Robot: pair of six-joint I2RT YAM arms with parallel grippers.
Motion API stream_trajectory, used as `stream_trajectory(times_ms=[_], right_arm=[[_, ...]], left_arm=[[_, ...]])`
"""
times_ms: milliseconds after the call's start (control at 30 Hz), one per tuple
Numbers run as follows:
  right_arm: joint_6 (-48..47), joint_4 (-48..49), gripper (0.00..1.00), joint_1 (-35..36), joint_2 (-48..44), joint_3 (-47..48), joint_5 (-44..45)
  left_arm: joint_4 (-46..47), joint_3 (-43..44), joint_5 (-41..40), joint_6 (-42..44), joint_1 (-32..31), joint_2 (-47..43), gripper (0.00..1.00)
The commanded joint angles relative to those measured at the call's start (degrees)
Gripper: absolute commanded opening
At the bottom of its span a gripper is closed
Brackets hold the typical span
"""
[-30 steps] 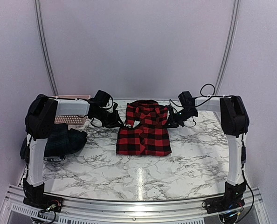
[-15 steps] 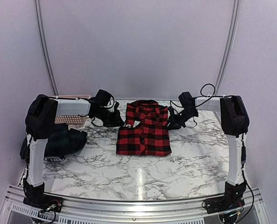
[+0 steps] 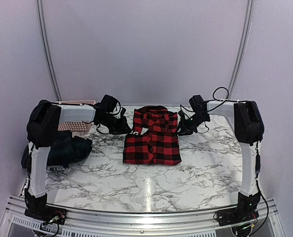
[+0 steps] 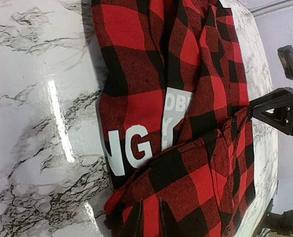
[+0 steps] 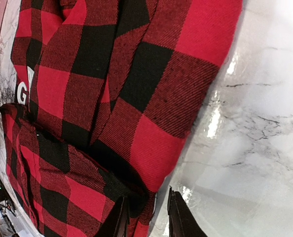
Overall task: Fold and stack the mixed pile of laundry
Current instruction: Smooth out the 2/3-rectangle-folded T-shirt at the center of the board.
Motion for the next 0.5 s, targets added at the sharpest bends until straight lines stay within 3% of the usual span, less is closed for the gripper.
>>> stream_trajectory(times_ms=[0,167,467], right_arm=[[-1.1,-0.8,0.23,0.9,-1.4,2.7,0.3],[-1.2,-0.9,0.21,1.6,0.1,3.3,-0.4],[-1.5,-1.1,0.08,2.1,1.3,4.8,-1.0]], left_arm=[[-1.4,1.5,0.9,0.7,-0.1,1.4,0.14],[-1.5,1.4,1.1,0.6,-0.1,1.6,0.15],[-1.9,0.0,0.1,0.7,0.0,0.6,0.35]])
